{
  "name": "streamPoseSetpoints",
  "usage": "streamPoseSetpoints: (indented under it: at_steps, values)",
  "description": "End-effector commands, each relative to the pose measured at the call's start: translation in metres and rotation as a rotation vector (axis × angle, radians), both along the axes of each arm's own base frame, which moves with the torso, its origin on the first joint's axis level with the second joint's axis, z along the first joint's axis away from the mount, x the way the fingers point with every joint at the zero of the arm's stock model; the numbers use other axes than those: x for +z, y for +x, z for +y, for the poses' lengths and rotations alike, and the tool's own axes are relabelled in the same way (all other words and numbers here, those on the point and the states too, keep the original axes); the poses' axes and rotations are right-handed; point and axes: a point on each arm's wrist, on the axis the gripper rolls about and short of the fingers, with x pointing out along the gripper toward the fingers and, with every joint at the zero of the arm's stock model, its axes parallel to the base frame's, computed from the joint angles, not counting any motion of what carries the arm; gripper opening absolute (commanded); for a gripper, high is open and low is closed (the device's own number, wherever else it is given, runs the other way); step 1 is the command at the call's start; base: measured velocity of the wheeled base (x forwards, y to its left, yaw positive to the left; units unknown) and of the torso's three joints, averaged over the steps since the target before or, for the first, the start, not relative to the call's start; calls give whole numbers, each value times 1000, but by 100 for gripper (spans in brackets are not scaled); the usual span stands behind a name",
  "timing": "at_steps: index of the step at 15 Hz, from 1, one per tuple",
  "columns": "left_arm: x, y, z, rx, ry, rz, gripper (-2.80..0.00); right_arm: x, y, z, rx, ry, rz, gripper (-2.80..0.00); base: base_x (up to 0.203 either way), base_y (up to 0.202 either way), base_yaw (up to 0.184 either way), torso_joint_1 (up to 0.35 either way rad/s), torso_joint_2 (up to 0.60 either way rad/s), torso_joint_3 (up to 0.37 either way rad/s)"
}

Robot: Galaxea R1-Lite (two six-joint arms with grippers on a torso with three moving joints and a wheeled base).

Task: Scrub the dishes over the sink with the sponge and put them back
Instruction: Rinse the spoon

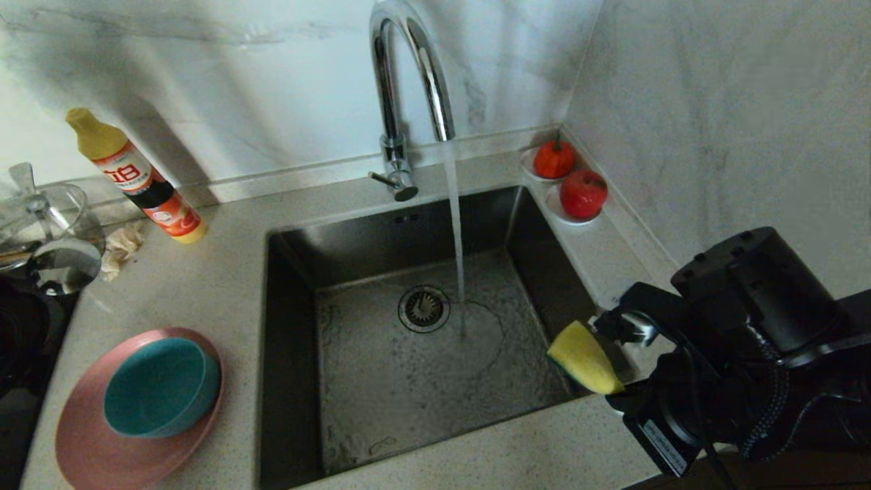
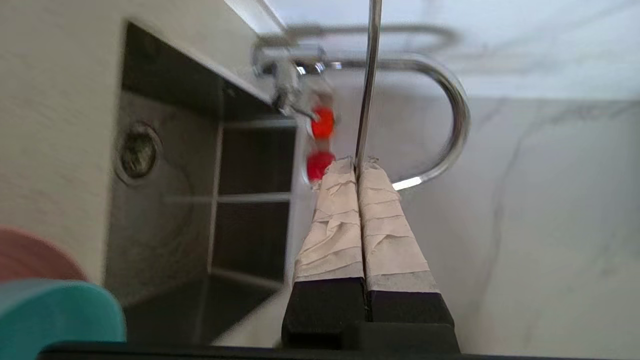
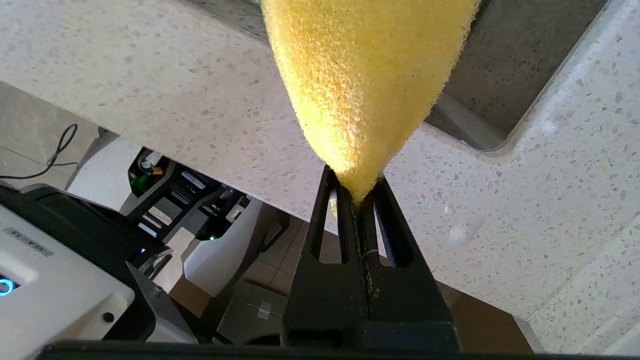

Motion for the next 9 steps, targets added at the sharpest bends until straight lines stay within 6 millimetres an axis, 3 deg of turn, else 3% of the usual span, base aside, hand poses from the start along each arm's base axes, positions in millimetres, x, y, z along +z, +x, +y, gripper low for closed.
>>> streamPoseSetpoints:
  at_steps: [1, 9]
  values:
    - [24, -6, -11, -36, 43, -31, -280, 2, -2, -2, -2, 7, -6, -280, 0, 0, 0, 0, 0, 0]
    - [73, -44, -48, -84, 121, -84, -280, 6, -8, -8, -5, 17, -20, -280, 0, 0, 0, 0, 0, 0]
